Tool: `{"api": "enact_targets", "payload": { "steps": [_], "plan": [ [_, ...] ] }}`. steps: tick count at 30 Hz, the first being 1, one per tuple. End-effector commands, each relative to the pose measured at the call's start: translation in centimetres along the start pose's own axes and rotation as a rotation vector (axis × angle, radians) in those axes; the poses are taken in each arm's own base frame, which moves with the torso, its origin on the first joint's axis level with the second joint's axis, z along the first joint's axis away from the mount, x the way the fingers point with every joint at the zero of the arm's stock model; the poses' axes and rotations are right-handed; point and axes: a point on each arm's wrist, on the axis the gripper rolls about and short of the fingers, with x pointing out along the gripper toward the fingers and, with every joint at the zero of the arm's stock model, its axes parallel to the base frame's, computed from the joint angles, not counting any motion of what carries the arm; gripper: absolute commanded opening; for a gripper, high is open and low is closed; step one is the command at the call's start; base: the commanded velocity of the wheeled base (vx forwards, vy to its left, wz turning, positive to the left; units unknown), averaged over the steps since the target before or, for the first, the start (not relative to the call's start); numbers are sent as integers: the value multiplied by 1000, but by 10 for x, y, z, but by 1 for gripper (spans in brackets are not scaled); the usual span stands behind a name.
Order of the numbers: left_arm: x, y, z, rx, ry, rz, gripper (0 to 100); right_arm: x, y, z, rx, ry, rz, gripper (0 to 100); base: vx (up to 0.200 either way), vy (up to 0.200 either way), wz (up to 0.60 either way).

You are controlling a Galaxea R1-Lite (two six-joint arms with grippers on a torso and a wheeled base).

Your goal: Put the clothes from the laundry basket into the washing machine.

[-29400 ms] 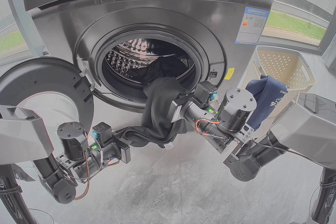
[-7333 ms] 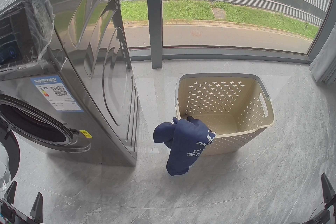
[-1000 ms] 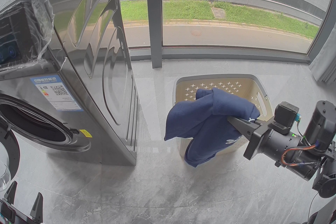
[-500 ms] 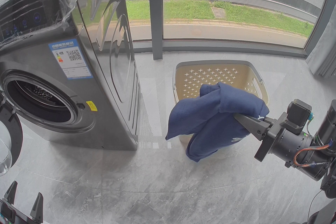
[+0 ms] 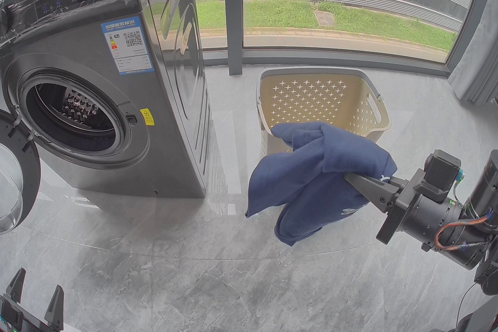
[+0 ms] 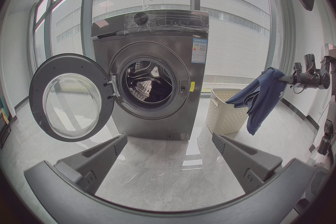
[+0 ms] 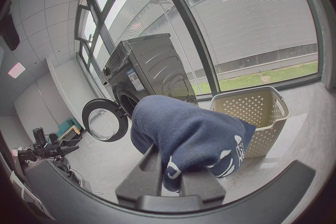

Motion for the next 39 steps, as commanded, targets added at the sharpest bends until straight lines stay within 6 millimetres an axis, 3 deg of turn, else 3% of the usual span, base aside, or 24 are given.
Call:
{"api": "enact_targets", "payload": {
  "steps": [1, 39],
  "plan": [
    [0, 0, -4, 0, 5, 1, 100, 1, 0, -1, -1, 6, -1, 0, 0, 200, 0],
    [0, 0, -4, -2, 7, -1, 100, 3, -3, -5, 6, 20, -17, 0, 0, 200, 0]
  ]
}}
